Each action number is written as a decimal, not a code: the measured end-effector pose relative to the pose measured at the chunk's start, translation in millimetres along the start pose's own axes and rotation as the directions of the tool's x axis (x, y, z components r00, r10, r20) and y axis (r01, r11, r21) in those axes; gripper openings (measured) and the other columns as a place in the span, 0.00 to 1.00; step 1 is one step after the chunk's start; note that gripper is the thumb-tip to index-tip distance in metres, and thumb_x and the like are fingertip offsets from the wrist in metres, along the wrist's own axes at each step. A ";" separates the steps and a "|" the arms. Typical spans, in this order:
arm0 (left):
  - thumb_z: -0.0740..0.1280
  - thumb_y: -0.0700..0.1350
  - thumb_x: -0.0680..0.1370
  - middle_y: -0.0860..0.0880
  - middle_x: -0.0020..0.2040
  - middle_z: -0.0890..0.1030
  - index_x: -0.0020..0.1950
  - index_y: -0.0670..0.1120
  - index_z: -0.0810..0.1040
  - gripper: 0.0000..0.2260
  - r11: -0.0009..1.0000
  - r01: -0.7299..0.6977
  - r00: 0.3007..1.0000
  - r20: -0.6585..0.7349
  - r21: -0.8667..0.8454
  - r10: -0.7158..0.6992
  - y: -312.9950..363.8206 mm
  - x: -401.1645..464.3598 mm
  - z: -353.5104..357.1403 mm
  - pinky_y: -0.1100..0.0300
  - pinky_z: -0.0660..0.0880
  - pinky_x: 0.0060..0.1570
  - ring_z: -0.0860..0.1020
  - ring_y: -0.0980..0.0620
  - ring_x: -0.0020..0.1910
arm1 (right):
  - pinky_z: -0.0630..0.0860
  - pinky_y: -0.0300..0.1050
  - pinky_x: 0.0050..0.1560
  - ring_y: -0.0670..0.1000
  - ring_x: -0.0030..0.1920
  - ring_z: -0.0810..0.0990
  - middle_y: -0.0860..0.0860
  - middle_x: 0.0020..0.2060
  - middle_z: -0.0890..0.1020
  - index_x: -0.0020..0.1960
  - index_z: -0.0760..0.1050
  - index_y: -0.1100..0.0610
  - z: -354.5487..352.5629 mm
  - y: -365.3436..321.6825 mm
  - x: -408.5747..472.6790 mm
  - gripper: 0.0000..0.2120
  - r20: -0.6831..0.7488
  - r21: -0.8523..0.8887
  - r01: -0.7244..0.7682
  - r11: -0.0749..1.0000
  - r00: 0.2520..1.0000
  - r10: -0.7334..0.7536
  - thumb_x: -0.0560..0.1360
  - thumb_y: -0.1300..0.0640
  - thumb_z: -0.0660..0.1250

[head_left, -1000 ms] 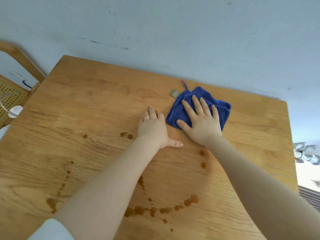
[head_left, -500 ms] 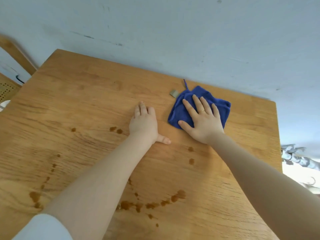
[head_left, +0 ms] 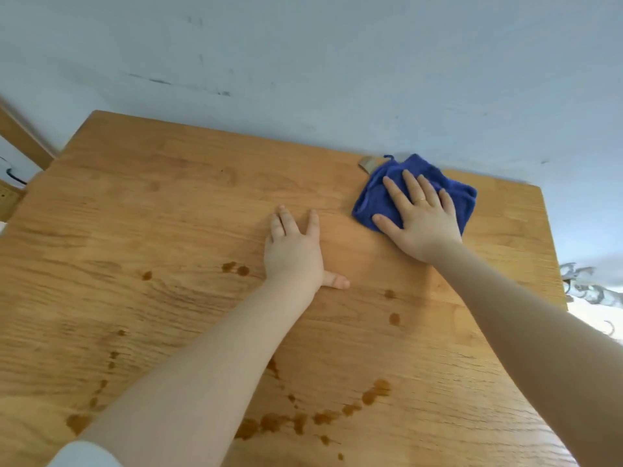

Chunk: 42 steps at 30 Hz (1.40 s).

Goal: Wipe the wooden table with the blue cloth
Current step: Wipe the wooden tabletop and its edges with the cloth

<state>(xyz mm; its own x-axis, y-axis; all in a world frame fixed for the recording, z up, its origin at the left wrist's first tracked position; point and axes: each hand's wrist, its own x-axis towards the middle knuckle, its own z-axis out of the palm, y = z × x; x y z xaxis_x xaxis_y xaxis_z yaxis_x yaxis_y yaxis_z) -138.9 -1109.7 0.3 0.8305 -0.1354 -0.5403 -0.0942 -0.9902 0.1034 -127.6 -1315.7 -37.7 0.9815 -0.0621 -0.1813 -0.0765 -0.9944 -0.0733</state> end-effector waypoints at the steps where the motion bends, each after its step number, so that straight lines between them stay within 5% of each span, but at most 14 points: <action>1: 0.70 0.70 0.61 0.38 0.75 0.35 0.76 0.52 0.36 0.58 1.000 0.002 1.000 0.003 -0.004 -0.002 1.2 -0.6 -0.6 0.49 0.50 0.73 0.39 0.40 0.75 | 0.42 0.57 0.74 0.54 0.76 0.44 0.49 0.77 0.46 0.75 0.43 0.41 3.0 -3.6 -19.1 0.36 -0.003 -0.005 0.016 1.000 1.000 -0.016 0.71 0.29 0.40; 8: 0.70 0.69 0.61 0.37 0.75 0.34 0.76 0.52 0.36 0.58 1.000 0.012 1.000 0.019 -0.008 -0.012 4.2 1.6 -4.4 0.48 0.49 0.73 0.39 0.39 0.75 | 0.43 0.56 0.74 0.51 0.76 0.45 0.47 0.77 0.47 0.75 0.45 0.38 0.9 0.5 -30.5 0.38 0.058 -0.018 0.138 0.990 0.989 -0.137 0.67 0.27 0.40; 15: 0.71 0.69 0.60 0.39 0.75 0.33 0.75 0.54 0.35 0.58 1.000 0.004 1.000 0.031 -0.018 -0.003 0.3 4.7 -1.0 0.49 0.50 0.73 0.38 0.41 0.75 | 0.43 0.56 0.73 0.53 0.76 0.45 0.49 0.77 0.49 0.75 0.47 0.40 -0.5 7.1 11.4 0.32 -0.012 0.088 -0.201 0.976 0.979 0.203 0.75 0.33 0.50; 19: 0.70 0.69 0.61 0.40 0.75 0.33 0.76 0.54 0.36 0.58 0.999 0.000 1.000 0.016 -0.035 0.001 0.2 2.9 -0.5 0.49 0.49 0.73 0.37 0.41 0.75 | 0.42 0.57 0.73 0.53 0.76 0.45 0.49 0.77 0.48 0.75 0.46 0.40 8.3 -14.5 -46.5 0.37 -0.025 0.053 -0.061 0.997 0.998 0.063 0.69 0.29 0.40; 24: 0.70 0.69 0.61 0.39 0.75 0.33 0.76 0.53 0.36 0.57 0.999 0.000 1.000 0.021 -0.035 0.000 2.1 3.3 -2.3 0.49 0.48 0.73 0.37 0.41 0.75 | 0.43 0.55 0.73 0.52 0.76 0.47 0.47 0.77 0.50 0.74 0.48 0.38 5.4 -0.4 -45.5 0.38 0.019 0.018 0.099 0.995 0.995 -0.099 0.66 0.27 0.41; 32: 0.72 0.67 0.61 0.41 0.74 0.31 0.75 0.55 0.34 0.58 0.998 0.027 0.999 0.032 -0.056 -0.026 3.6 7.0 0.9 0.48 0.48 0.73 0.36 0.42 0.75 | 0.45 0.56 0.73 0.53 0.76 0.47 0.49 0.77 0.52 0.75 0.48 0.40 -1.8 32.6 27.9 0.32 -0.066 0.060 -0.199 0.978 0.977 0.202 0.74 0.32 0.50; 42: 0.71 0.68 0.62 0.42 0.74 0.30 0.74 0.53 0.31 0.59 0.996 0.088 0.996 0.023 0.016 -0.088 13.3 -2.2 -6.3 0.43 0.40 0.71 0.34 0.41 0.74 | 0.44 0.56 0.74 0.52 0.76 0.46 0.47 0.77 0.50 0.74 0.47 0.37 1.4 45.3 -44.7 0.38 0.012 0.025 0.169 0.985 0.986 -0.169 0.67 0.27 0.40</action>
<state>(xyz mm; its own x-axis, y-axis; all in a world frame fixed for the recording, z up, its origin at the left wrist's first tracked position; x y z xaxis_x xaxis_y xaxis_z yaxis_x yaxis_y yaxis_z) -138.5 -1122.4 8.2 0.8230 -0.0484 -0.5660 -0.0295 -0.9987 0.0425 -175.2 -1357.8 -34.3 0.9781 0.1078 -0.1782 0.0858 -0.9882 -0.1269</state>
